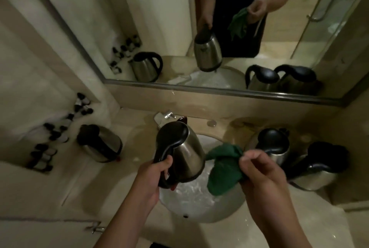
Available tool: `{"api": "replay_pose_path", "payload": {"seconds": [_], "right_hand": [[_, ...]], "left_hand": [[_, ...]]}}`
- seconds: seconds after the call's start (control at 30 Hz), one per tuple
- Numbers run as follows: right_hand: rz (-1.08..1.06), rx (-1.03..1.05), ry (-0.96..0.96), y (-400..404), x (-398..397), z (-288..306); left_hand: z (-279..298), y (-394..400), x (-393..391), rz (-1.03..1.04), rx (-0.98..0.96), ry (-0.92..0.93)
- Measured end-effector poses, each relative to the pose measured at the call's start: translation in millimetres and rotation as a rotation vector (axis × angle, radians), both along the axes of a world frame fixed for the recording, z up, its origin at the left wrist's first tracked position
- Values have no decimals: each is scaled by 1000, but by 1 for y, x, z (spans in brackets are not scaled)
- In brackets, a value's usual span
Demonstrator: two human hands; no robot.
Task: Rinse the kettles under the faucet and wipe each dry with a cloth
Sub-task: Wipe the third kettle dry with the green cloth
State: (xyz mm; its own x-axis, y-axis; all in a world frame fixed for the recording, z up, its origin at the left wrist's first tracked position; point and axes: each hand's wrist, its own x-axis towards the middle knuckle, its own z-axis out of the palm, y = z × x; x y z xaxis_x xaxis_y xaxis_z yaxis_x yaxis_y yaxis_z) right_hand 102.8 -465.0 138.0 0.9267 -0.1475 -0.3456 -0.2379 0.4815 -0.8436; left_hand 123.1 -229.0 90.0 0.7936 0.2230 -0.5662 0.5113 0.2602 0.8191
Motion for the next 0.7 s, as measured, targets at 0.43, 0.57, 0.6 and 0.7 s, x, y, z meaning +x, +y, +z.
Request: {"api": "replay_pose_path", "payload": {"seconds": [0.43,0.57,0.6,0.7], "right_hand": [[145,-775,-323,74,96,-60],[303,-454,29,80,98,-52],[294,-509,10,85,91,-48],[189,-709,-377,100,64,-31]], "left_hand": [[21,-6,-11,-106,-86,-68],[28,-5,-9,-115,-36,-115],[29,-4,-8,-112,-28,-125],[30,-5,-8,-93,8,-134]]}}
